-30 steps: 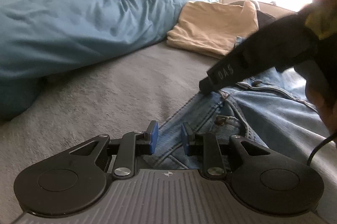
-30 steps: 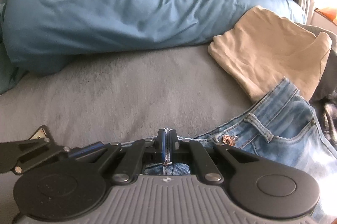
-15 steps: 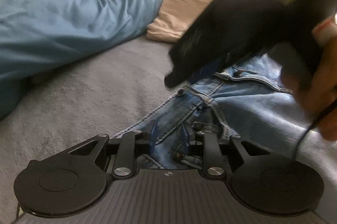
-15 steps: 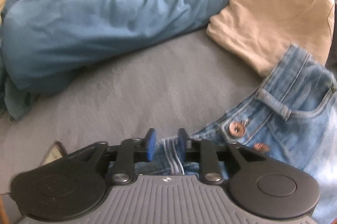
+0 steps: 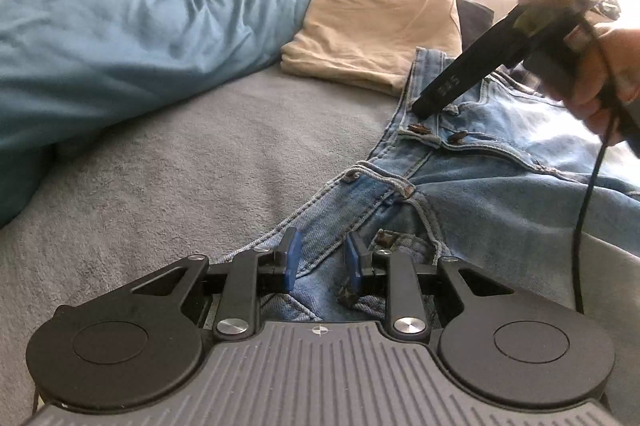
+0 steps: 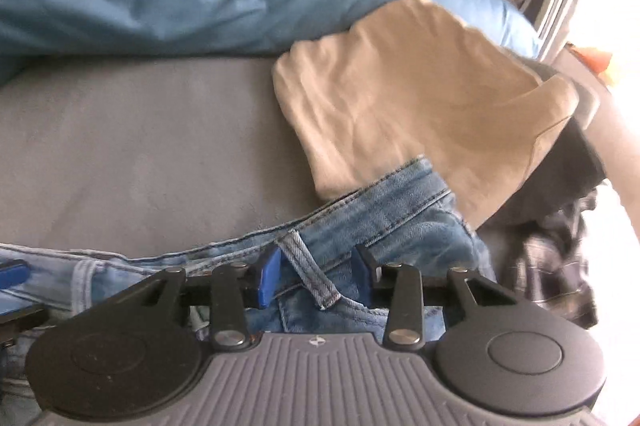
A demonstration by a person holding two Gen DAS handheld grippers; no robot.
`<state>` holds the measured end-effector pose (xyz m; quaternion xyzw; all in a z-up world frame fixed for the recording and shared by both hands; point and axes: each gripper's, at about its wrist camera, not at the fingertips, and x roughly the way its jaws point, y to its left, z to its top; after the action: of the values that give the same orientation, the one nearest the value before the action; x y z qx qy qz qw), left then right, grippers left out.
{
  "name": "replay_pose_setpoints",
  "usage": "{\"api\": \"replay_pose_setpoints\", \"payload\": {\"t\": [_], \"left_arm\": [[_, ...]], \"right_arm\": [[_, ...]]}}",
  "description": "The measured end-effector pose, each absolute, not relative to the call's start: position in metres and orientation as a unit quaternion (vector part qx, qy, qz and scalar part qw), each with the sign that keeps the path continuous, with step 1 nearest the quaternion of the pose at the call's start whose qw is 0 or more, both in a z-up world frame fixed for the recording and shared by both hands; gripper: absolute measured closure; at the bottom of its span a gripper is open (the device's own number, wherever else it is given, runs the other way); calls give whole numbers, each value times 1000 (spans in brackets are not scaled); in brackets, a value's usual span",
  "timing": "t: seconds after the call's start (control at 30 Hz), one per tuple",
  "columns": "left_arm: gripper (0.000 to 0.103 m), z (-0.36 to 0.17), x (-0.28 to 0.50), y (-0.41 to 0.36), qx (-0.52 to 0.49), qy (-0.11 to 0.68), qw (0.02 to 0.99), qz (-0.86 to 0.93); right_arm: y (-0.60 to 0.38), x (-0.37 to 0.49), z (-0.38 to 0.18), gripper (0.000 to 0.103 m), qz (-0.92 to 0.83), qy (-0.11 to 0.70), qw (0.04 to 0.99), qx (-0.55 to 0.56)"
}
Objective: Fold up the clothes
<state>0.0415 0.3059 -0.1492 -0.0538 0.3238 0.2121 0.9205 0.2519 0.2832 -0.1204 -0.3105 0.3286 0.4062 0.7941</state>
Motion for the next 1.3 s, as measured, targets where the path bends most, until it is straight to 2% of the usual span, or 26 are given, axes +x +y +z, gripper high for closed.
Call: {"api": "replay_pose_setpoints", "payload": {"t": [0.07,0.13,0.2,0.4,0.67,0.8,0.83,0.87,0.9,0.93,1.1,1.3], "left_arm": [[77,-149,41,306,-55,324,920,212],[77,-149,42,306,-54,325,920,212],[77,-149,41,306,-54,324,920,212],[77,-150,39,305,-54,324,921,212],[77,-150,39,303,-45,325,920,214],[77,-148,39,299,-31,328,919,217],[77,-148,39,298,-28,328,919,217],[77,-146,38,297,-28,330,918,217],[76,-145,38,298,-31,331,918,216],[76,-143,38,299,-36,332,917,216],[70,-129,34,306,-73,331,916,214],[68,-105,15,298,-95,330,919,193]], "right_arm": [[284,255,-123,77,415,338,789,-302],[285,253,-124,94,420,339,785,-304],[288,245,-125,100,420,325,785,-319],[286,241,-118,101,412,297,806,-304],[297,254,-144,101,402,314,811,-286],[292,259,-140,98,404,327,812,-267],[291,262,-136,94,405,334,811,-259],[288,265,-131,89,405,347,809,-249],[284,268,-124,72,401,359,809,-237],[277,268,-115,60,401,360,812,-224],[216,259,-53,59,397,346,839,-135],[108,219,25,58,391,324,861,16]]}}
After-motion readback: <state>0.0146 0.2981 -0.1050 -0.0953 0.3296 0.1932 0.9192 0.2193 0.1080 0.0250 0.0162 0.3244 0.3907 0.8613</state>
